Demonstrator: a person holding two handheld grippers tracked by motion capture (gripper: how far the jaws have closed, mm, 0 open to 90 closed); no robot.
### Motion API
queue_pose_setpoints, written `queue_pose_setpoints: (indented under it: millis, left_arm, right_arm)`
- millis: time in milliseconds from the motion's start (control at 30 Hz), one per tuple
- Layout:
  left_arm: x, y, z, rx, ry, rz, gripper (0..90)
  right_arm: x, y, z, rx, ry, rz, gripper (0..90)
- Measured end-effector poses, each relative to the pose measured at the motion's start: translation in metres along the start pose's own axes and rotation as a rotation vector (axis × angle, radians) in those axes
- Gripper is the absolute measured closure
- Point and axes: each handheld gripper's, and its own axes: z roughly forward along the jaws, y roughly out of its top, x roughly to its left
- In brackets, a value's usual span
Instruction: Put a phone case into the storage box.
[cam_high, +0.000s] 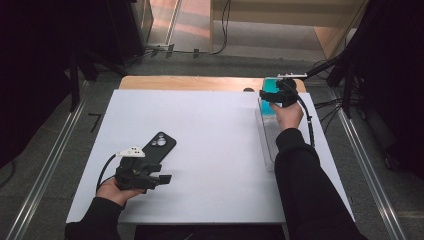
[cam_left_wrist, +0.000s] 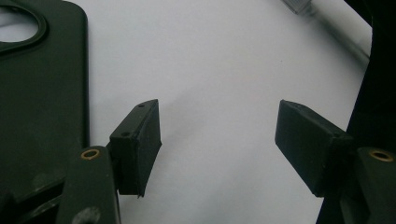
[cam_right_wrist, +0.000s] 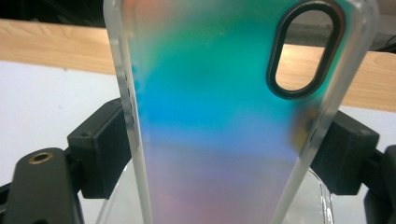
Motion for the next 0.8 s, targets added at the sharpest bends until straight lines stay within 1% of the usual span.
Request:
queue_pose_setpoints:
  millis: [100,133,367,433,600,633,667,733,800]
  left_arm:
    - [0.0001,-0.0001,0.0002,0.000,-0.001,0.001,31.6]
    - [0.0000,-0.0001,0.0002,0.000,-0.002,0.000,31.6]
    - [-0.0004,0.0002,0.0007,0.005,0.001,0.000,31.6]
    - [-0.0005,0.0001,0.0010,0.003,0.000,-0.001,31.6]
    - [-0.0007,0.0002,0.0010,0.005,0.003,0.001,31.6]
    - [-0.0007,0.0002,0.0010,0.005,0.003,0.001,31.6]
    - [-0.0007,0.0001,0.0011,0.005,0.003,0.001,31.6]
    - [-0.0007,0.0001,0.0011,0.006,0.004,0.000,31.6]
    - [-0.0005,0.0002,0.0012,0.006,0.003,0.001,31.6]
  right_arm:
    - [-0.0004,-0.0019,0.0014,0.012,0.004,0.021,14.3]
    - [-0.0014,-0.0024,0.0013,0.007,0.014,0.028,14.0]
    - [-0.0024,0.0002,-0.0025,-0.021,-0.001,0.015,13.8]
    - [-0.0029,0.0004,-0.0032,-0.021,-0.001,0.009,13.8]
    - [-0.0038,0.0005,-0.0031,-0.018,-0.001,0.015,13.5]
    - [-0.0037,0.0005,-0.0031,-0.018,-0.002,0.017,12.6]
    - [-0.0037,0.0005,-0.0032,-0.016,0.001,0.018,9.6]
    - [-0.0041,0.0004,-0.0039,-0.016,0.018,0.024,8.3]
    - [-0.0043,0.0003,-0.0034,-0.006,0.027,0.028,1.3]
